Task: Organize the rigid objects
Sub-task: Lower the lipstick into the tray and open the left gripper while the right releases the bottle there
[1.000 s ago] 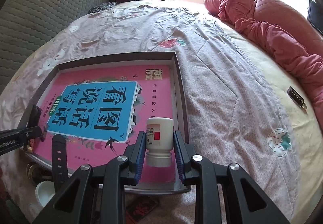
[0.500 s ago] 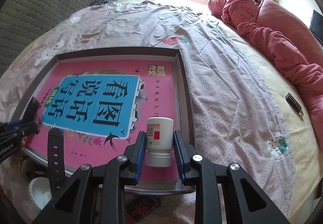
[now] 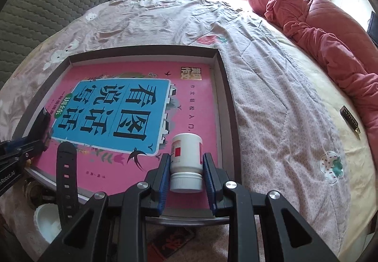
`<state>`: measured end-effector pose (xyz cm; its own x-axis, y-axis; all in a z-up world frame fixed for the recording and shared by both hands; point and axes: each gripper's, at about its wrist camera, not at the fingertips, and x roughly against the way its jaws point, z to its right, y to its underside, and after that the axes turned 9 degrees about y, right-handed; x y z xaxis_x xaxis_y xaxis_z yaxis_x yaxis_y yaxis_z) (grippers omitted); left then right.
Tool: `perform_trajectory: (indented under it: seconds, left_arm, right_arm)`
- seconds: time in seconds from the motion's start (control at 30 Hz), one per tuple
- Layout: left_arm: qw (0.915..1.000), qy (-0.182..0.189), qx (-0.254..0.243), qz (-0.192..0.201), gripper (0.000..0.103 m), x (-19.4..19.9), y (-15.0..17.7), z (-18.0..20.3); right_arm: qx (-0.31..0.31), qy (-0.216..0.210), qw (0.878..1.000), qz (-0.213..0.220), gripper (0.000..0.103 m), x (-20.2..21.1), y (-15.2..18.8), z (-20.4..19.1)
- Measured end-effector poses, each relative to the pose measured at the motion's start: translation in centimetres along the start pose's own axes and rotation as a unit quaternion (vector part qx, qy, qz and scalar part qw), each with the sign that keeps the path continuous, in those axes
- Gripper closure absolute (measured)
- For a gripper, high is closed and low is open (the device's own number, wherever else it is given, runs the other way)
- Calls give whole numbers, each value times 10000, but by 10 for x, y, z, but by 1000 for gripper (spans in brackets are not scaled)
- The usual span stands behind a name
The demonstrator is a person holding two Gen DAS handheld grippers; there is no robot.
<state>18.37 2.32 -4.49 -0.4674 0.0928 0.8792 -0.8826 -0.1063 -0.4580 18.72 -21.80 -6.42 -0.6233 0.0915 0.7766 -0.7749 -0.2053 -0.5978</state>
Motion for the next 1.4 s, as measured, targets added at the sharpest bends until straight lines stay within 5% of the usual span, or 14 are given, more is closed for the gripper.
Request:
perform_trajectory:
  seconds: [0.5, 0.57, 0.87, 1.0, 1.4]
  left_arm:
    - [9999, -94, 47, -107, 80, -1, -3, 3]
    - [9999, -109, 41, -119, 80, -1, -3, 3]
    - [9997, -157, 106, -123, 80, 0, -2, 4]
    - [9996, -111, 241, -139, 80, 3, -3, 2]
    - [9990, 38, 436, -48, 79, 9, -6, -1]
  right_arm:
    - [412, 667, 9964, 310, 74, 4, -1, -8]
    - [468, 773, 9951, 391, 66, 6, -1, -10]
    - [398, 496, 9970, 440, 58, 8, -2, -6]
    - [82, 57, 9991, 406, 45, 9, -4, 2]
    - [-596, -424, 9953, 642, 43, 23, -6, 31]
